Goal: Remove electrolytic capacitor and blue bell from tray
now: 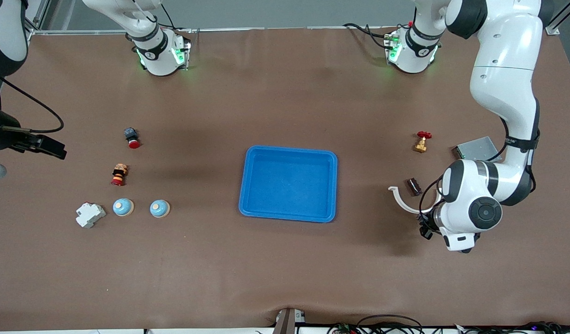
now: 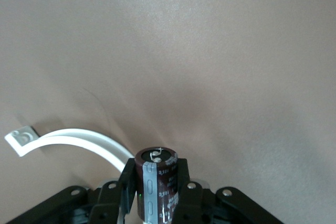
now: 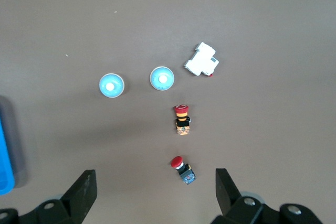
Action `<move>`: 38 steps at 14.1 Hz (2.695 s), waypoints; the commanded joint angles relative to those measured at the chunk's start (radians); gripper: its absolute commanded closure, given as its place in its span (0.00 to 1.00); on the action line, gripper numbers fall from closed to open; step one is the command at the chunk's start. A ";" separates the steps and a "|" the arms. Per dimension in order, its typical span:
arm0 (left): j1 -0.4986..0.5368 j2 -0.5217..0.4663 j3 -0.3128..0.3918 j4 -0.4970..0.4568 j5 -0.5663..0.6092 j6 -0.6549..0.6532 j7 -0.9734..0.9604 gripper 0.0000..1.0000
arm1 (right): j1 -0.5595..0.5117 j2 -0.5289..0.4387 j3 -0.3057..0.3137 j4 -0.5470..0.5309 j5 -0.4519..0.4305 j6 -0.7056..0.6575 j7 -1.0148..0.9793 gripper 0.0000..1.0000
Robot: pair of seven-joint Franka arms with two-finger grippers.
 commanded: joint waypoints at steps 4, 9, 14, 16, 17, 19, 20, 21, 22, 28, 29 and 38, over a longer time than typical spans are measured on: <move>0.020 0.024 -0.007 0.006 -0.027 0.084 -0.109 1.00 | -0.013 -0.110 -0.009 -0.015 0.050 -0.022 -0.039 0.00; 0.018 0.036 -0.006 0.002 -0.027 0.117 -0.167 1.00 | -0.036 -0.149 -0.026 -0.007 0.051 -0.068 -0.091 0.00; 0.016 0.037 -0.007 0.003 -0.024 0.119 -0.172 0.96 | -0.036 -0.183 -0.026 -0.015 0.053 -0.096 -0.096 0.00; 0.016 0.036 -0.007 0.003 -0.024 0.119 -0.160 0.69 | -0.036 -0.183 -0.026 -0.018 0.054 -0.096 -0.094 0.00; 0.016 0.036 -0.007 0.003 -0.023 0.119 -0.157 0.47 | -0.035 -0.183 -0.026 -0.018 0.070 -0.096 -0.094 0.00; 0.016 0.036 -0.007 0.005 -0.023 0.119 -0.158 0.00 | -0.036 -0.187 -0.026 -0.018 0.119 -0.102 -0.080 0.00; 0.013 0.036 -0.007 0.006 -0.018 0.118 -0.166 0.00 | -0.036 -0.189 -0.026 -0.019 0.125 -0.118 -0.079 0.00; 0.006 0.036 -0.007 0.008 -0.016 0.118 -0.167 0.00 | -0.036 -0.192 -0.026 -0.019 0.123 -0.123 -0.079 0.00; 0.007 0.031 -0.007 0.008 -0.013 0.118 -0.163 0.00 | -0.036 -0.193 -0.026 -0.019 0.125 -0.128 -0.079 0.00; 0.024 -0.012 -0.006 0.008 -0.003 0.027 -0.028 0.00 | -0.035 -0.190 -0.026 -0.021 0.125 -0.129 -0.082 0.00; 0.041 -0.030 -0.006 0.008 0.007 -0.003 0.022 0.00 | -0.035 -0.190 -0.026 -0.022 0.125 -0.129 -0.082 0.00; 0.222 -0.222 -0.009 -0.015 0.014 -0.272 0.660 0.00 | -0.035 -0.189 -0.026 -0.039 0.123 -0.117 -0.083 0.00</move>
